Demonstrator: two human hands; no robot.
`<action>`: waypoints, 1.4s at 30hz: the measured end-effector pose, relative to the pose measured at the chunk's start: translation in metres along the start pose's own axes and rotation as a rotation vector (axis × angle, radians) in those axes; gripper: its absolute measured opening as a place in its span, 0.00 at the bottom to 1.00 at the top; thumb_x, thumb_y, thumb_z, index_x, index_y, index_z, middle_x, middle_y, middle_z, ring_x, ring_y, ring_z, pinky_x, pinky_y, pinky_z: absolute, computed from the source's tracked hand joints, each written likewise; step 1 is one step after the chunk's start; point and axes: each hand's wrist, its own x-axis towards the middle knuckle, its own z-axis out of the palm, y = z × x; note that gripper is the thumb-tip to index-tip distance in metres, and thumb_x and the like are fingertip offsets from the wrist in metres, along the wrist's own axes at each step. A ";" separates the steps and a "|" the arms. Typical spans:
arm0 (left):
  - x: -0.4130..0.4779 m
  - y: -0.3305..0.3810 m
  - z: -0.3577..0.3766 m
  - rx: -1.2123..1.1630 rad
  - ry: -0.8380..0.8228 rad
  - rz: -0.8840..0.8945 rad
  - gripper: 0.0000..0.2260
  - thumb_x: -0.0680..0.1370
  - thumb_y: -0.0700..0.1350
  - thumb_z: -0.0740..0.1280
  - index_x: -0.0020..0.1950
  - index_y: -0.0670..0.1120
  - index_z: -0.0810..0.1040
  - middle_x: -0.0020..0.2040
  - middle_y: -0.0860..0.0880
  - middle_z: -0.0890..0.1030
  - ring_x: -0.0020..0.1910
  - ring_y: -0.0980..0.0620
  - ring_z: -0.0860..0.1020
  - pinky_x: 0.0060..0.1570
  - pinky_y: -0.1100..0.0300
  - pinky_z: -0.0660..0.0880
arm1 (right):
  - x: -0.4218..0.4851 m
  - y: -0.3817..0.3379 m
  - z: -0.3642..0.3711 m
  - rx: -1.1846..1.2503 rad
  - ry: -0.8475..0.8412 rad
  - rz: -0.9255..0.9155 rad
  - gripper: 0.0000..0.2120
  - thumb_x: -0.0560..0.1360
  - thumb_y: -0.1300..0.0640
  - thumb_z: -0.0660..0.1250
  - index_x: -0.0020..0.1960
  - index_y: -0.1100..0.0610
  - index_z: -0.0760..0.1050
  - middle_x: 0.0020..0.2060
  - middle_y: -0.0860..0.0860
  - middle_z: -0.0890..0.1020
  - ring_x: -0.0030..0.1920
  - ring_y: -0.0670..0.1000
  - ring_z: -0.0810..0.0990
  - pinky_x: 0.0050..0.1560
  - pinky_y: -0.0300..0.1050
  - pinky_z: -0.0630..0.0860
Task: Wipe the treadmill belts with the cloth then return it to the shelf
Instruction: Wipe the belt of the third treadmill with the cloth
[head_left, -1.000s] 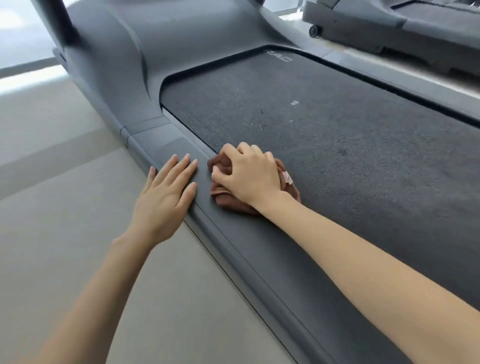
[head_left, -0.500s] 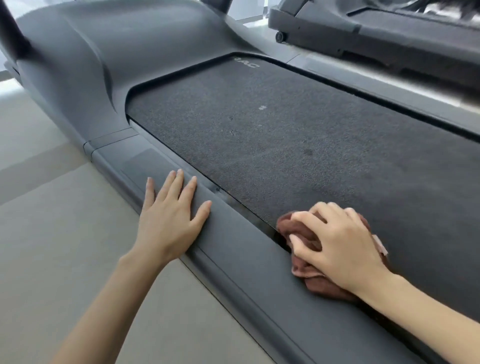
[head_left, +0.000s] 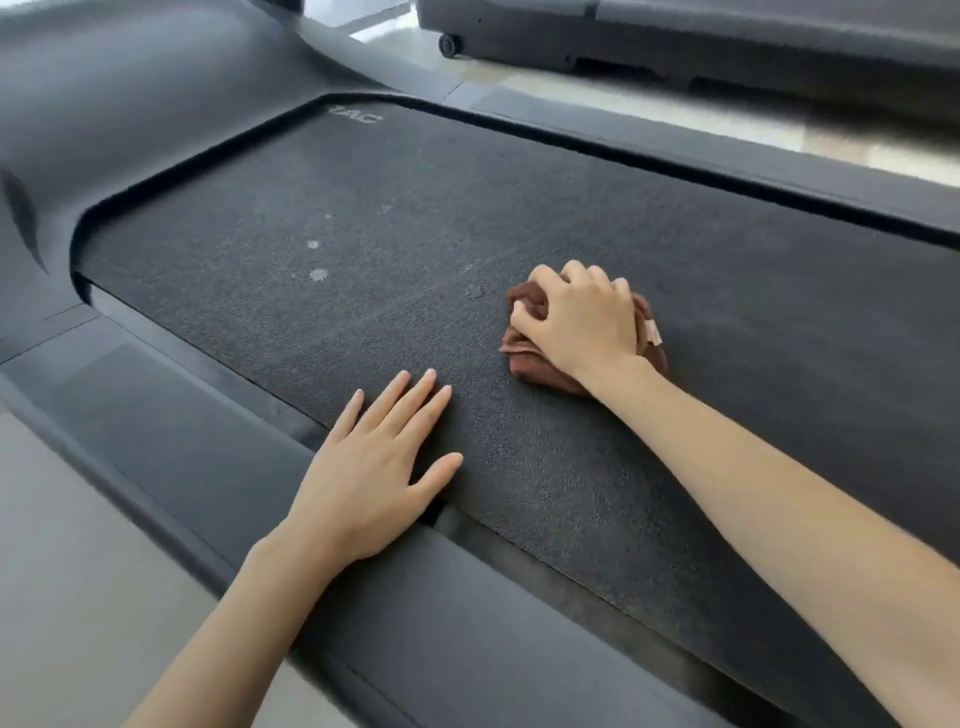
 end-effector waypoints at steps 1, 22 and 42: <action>0.000 0.000 -0.001 0.008 -0.010 -0.002 0.33 0.71 0.69 0.33 0.74 0.60 0.39 0.74 0.63 0.37 0.72 0.62 0.34 0.73 0.55 0.37 | -0.006 0.001 -0.002 0.007 0.006 -0.024 0.16 0.74 0.41 0.58 0.55 0.49 0.74 0.49 0.53 0.78 0.52 0.57 0.74 0.50 0.51 0.66; 0.006 0.056 0.000 0.008 -0.106 -0.042 0.29 0.70 0.71 0.33 0.71 0.69 0.40 0.74 0.65 0.40 0.74 0.55 0.34 0.72 0.48 0.36 | 0.026 0.122 -0.004 0.042 -0.083 0.079 0.17 0.74 0.41 0.59 0.57 0.49 0.74 0.54 0.57 0.77 0.56 0.60 0.73 0.54 0.53 0.66; 0.074 0.021 -0.012 0.022 -0.145 0.215 0.25 0.72 0.68 0.35 0.69 0.71 0.38 0.73 0.66 0.36 0.73 0.57 0.33 0.73 0.54 0.35 | 0.088 0.139 0.017 0.042 -0.034 0.103 0.16 0.74 0.42 0.60 0.56 0.49 0.76 0.52 0.56 0.78 0.56 0.60 0.74 0.54 0.53 0.68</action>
